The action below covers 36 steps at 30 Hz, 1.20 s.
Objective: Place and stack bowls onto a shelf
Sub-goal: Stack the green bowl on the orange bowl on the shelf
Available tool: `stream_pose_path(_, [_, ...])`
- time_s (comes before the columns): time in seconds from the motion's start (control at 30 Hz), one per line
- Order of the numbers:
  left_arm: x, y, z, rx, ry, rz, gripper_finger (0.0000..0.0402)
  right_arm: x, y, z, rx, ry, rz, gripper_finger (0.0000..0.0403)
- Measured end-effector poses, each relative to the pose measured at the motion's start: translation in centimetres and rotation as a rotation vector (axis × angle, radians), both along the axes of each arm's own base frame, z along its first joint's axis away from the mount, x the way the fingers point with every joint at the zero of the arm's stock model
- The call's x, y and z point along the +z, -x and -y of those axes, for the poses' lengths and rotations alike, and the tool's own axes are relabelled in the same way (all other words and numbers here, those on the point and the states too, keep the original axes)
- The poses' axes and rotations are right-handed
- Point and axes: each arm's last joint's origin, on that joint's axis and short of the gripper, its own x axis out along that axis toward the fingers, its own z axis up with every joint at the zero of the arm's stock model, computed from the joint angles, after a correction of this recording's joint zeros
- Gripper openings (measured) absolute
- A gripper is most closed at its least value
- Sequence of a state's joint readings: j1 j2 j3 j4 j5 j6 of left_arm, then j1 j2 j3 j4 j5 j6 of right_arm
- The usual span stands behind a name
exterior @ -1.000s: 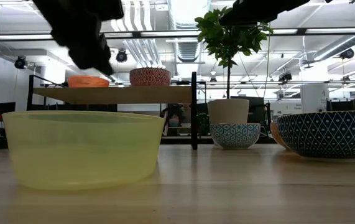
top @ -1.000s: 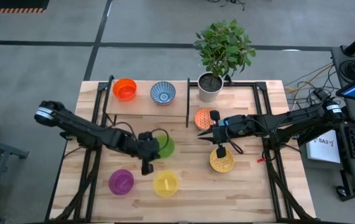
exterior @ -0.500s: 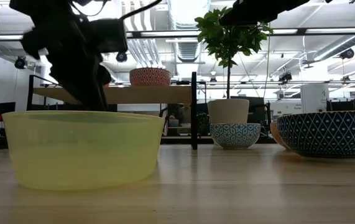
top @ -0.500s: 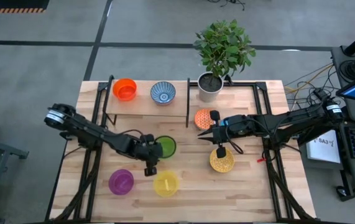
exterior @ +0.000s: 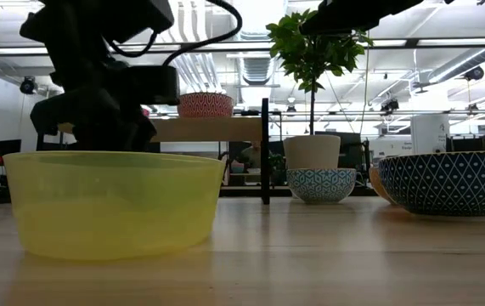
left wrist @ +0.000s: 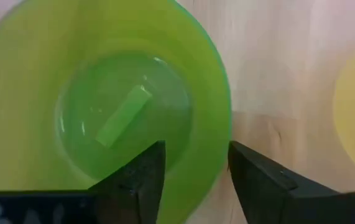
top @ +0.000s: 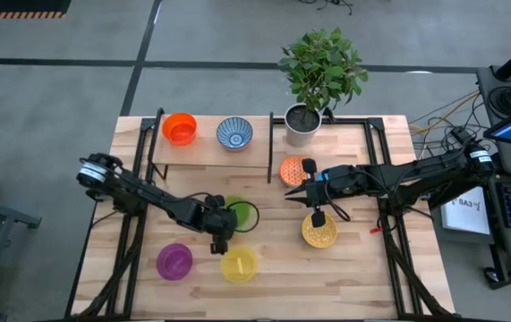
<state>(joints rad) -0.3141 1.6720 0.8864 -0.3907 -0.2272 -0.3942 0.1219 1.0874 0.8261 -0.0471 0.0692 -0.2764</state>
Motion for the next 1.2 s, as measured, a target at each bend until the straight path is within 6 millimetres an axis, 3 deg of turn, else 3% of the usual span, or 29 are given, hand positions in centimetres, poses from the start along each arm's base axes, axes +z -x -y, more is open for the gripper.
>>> stream_pose_path(0.3, [0.3,0.1,0.0,-0.001,0.025,0.007,0.0018,0.0,0.0,0.0,0.0,0.002,0.0,0.0034])
stream_pose_path(0.5, [2.5,0.6,0.2,-0.034,0.108,0.06,0.0003,0.0,0.0,0.0,0.0,0.003,0.0,0.0034])
stream_pose_path(0.63, [5.8,1.8,-0.1,-0.052,0.114,0.098,0.0001,0.0,0.0,0.0,0.0,0.002,0.0,0.0034])
stream_pose_path(0.83, [13.2,4.6,-1.7,-0.043,-0.035,0.127,0.0,0.0,0.0,0.0,0.0,0.003,-0.001,0.0034])
stream_pose_path(1.0, [18.5,7.8,-4.5,0.07,-0.224,0.106,0.0,0.0,0.0,0.0,0.001,0.004,-0.001,0.0034])
stream_pose_path(1.2, [21.8,10.8,-9.2,0.291,-0.396,0.088,0.0,0.0,0.0,0.0,0.001,0.004,-0.002,0.0034])
